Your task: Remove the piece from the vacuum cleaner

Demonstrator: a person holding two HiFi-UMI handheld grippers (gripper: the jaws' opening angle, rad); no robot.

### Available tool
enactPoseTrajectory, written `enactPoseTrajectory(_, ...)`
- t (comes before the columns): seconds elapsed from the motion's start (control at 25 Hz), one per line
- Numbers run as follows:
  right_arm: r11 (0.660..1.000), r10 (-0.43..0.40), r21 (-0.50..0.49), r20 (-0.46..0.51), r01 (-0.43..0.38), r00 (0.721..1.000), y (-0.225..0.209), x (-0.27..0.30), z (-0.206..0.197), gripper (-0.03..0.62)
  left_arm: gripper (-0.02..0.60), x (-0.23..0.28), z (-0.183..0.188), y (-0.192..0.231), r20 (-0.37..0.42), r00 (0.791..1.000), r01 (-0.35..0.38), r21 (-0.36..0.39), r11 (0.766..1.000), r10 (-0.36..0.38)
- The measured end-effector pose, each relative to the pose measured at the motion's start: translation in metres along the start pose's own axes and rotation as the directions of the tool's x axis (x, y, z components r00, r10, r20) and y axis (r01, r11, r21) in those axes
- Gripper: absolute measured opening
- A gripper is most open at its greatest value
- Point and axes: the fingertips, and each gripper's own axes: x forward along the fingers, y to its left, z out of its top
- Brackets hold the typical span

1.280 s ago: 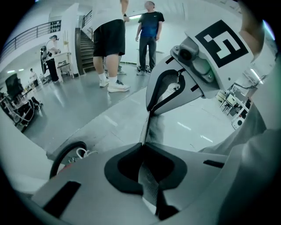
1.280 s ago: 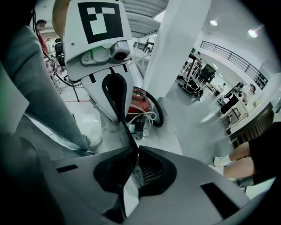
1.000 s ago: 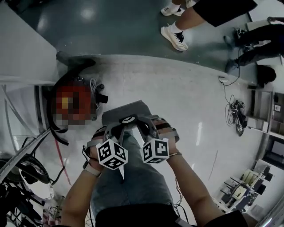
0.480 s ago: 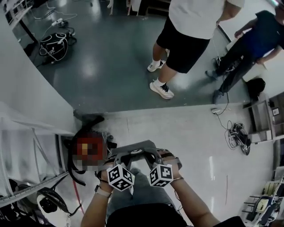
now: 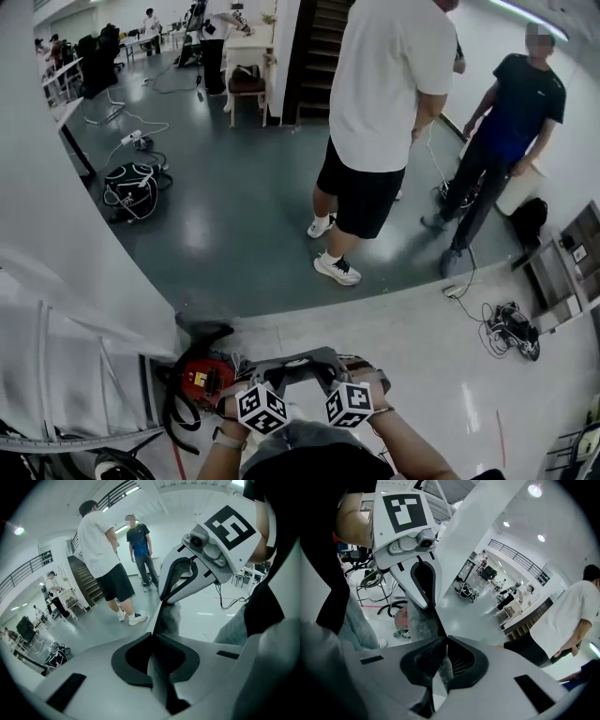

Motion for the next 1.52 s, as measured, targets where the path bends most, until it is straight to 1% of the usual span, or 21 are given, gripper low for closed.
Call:
enactPoseTrajectory(0.24,0.998,-0.055,-0.008,0.016,0.055,0.998,-0.023,-0.027,0.012,0.038,0.034,-0.019,0.032,0.017,0.023,0.999,-0.044,0.065,0.997,0.043)
enactPoseTrajectory(0.4,0.997,-0.082,-0.004,0.030,0.082,0.996,-0.037,-0.044,0.019,0.038,0.034,-0.030,0.049,0.022,0.039,0.998,-0.058,0.078,0.995,0.055)
enactPoseTrajectory(0.56,0.995,-0.102,-0.003,0.042,0.102,0.994,-0.044,-0.050,0.022,0.038,0.034,-0.035,0.057,0.026,0.056,0.996,-0.079,0.081,0.994,0.075)
enactPoseTrajectory(0.8,0.994,-0.110,-0.005,0.054,0.110,0.992,-0.045,-0.054,0.026,0.038,0.034,-0.040,0.059,0.029,0.041,0.994,-0.105,0.099,0.990,0.101)
enactPoseTrajectory(1.04,0.995,-0.104,-0.005,0.069,0.104,0.992,-0.042,-0.053,0.031,0.037,0.035,-0.045,0.056,0.031,0.028,0.994,-0.112,0.096,0.989,0.110)
enactPoseTrajectory(1.24,0.996,-0.087,-0.015,0.081,0.088,0.993,-0.032,-0.051,0.037,0.035,0.035,-0.051,0.047,0.030,0.013,0.991,-0.133,0.069,0.989,0.132)
enactPoseTrajectory(1.52,0.997,-0.071,-0.035,0.095,0.075,0.993,-0.022,-0.048,0.042,0.035,0.035,-0.057,0.036,0.026,0.000,0.990,-0.139,0.046,0.989,0.139)
